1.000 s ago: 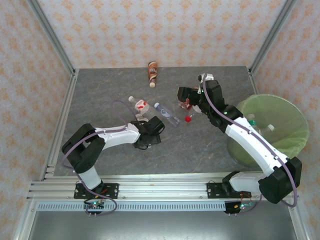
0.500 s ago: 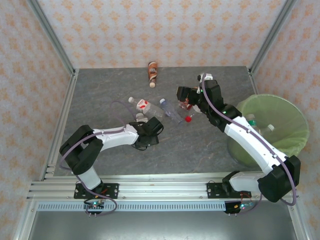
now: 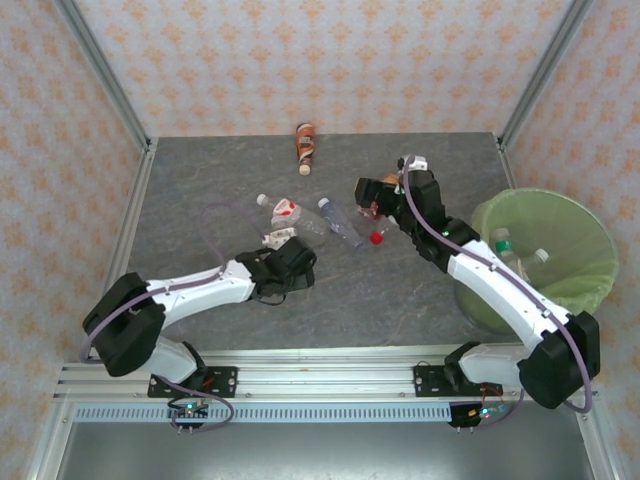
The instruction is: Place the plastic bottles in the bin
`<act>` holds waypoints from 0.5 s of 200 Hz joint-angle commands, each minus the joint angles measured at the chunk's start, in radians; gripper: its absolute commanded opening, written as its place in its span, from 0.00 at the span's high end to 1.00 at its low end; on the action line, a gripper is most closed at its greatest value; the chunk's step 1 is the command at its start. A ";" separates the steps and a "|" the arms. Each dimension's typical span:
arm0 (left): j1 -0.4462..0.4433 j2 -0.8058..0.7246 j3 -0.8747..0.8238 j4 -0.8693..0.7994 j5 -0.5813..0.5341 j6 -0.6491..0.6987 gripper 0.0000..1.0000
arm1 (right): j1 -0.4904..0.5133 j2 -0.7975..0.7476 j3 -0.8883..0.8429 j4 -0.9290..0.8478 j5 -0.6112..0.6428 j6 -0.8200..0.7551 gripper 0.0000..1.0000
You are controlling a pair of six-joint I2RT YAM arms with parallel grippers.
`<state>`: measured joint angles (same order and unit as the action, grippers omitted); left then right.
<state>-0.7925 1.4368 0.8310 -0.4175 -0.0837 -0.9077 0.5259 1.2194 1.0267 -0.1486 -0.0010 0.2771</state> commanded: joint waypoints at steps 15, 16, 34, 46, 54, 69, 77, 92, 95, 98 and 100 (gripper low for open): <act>-0.014 -0.126 -0.068 0.116 -0.052 0.080 1.00 | 0.005 -0.030 -0.024 0.064 0.013 0.044 0.01; -0.014 -0.128 -0.068 0.118 -0.052 0.084 1.00 | 0.004 -0.030 -0.025 0.064 0.014 0.046 0.01; -0.015 -0.163 -0.066 0.157 -0.023 0.133 1.00 | 0.004 -0.029 -0.039 0.090 0.020 0.080 0.01; -0.014 -0.183 -0.062 0.193 0.013 0.179 1.00 | 0.004 -0.031 -0.050 0.114 0.002 0.099 0.01; -0.014 -0.193 -0.056 0.213 0.034 0.216 1.00 | 0.004 -0.031 -0.053 0.126 -0.022 0.108 0.01; -0.015 -0.206 -0.040 0.229 0.053 0.292 1.00 | 0.004 -0.029 -0.050 0.138 -0.091 0.119 0.01; -0.016 -0.215 -0.034 0.237 0.052 0.330 1.00 | 0.005 -0.029 -0.045 0.138 -0.138 0.123 0.01; -0.016 -0.237 -0.029 0.255 0.039 0.410 1.00 | 0.004 -0.014 -0.032 0.140 -0.223 0.129 0.01; -0.016 -0.240 -0.027 0.259 0.038 0.426 1.00 | 0.005 -0.011 -0.030 0.140 -0.237 0.130 0.01; -0.015 -0.244 -0.024 0.263 0.037 0.441 1.00 | 0.004 -0.010 -0.028 0.142 -0.249 0.133 0.01; -0.016 -0.247 -0.022 0.264 0.036 0.453 1.00 | 0.004 -0.008 -0.027 0.142 -0.257 0.135 0.01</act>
<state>-0.7998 1.2324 0.7700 -0.2253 -0.0402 -0.6384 0.5259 1.2068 0.9829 -0.0536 -0.1139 0.3771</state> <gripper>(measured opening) 0.681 0.992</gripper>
